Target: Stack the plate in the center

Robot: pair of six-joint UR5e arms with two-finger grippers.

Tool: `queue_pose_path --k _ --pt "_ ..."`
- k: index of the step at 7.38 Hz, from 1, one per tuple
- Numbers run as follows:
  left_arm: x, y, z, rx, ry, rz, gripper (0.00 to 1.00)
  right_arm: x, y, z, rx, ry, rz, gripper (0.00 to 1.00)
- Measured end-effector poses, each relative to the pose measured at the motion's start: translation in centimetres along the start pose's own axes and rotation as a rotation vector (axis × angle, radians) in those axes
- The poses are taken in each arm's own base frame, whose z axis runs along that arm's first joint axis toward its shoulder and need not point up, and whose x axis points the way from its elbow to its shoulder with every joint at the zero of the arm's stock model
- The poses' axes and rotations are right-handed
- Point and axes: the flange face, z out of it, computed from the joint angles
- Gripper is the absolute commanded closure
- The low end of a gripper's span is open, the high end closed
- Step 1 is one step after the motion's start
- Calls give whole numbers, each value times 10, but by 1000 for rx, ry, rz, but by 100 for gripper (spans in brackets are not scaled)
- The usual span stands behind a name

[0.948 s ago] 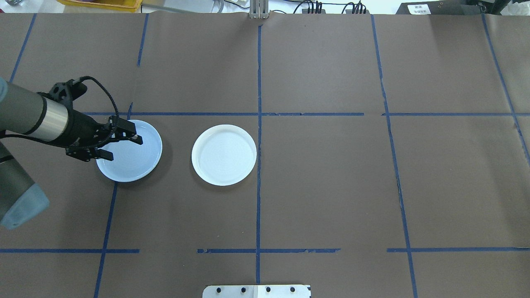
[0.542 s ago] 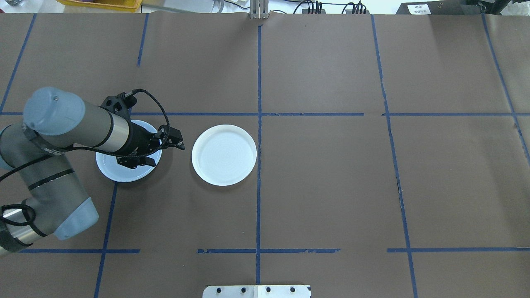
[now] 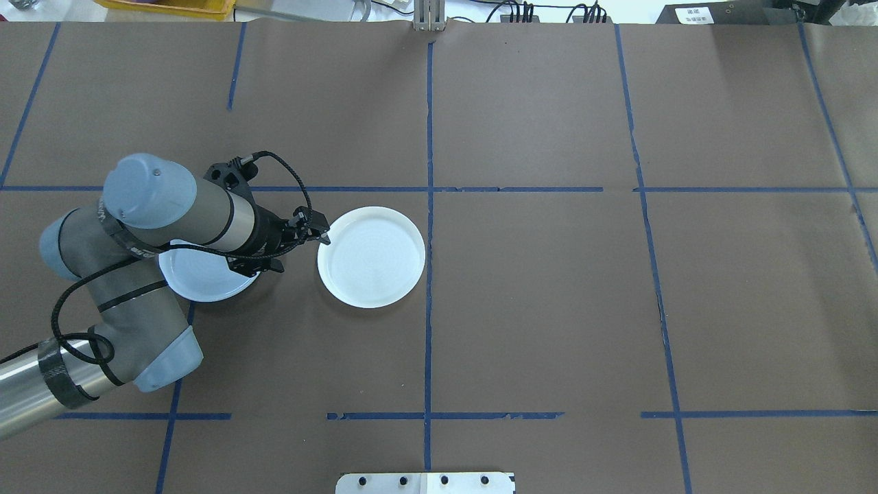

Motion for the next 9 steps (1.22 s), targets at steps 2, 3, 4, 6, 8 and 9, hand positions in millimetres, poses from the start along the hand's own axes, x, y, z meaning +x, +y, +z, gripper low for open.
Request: queue_pose_path --k 2,3,4,6,8,9 --pt "0 6 9 -10 -11 3 57 0 0 0 0 0 0 0" --pt "1 9 12 -15 -13 6 65 0 0 0 0 1 0 0" --pt "1 11 13 -18 -12 10 73 0 0 0 1 1 0 0" --pt "2 12 14 -21 -11 18 100 0 0 0 1 1 -1 0" --pt "3 13 11 -24 -6 28 100 0 0 0 0 0 0 0" --pt "3 12 7 -25 2 44 100 0 0 0 0 1 0 0"
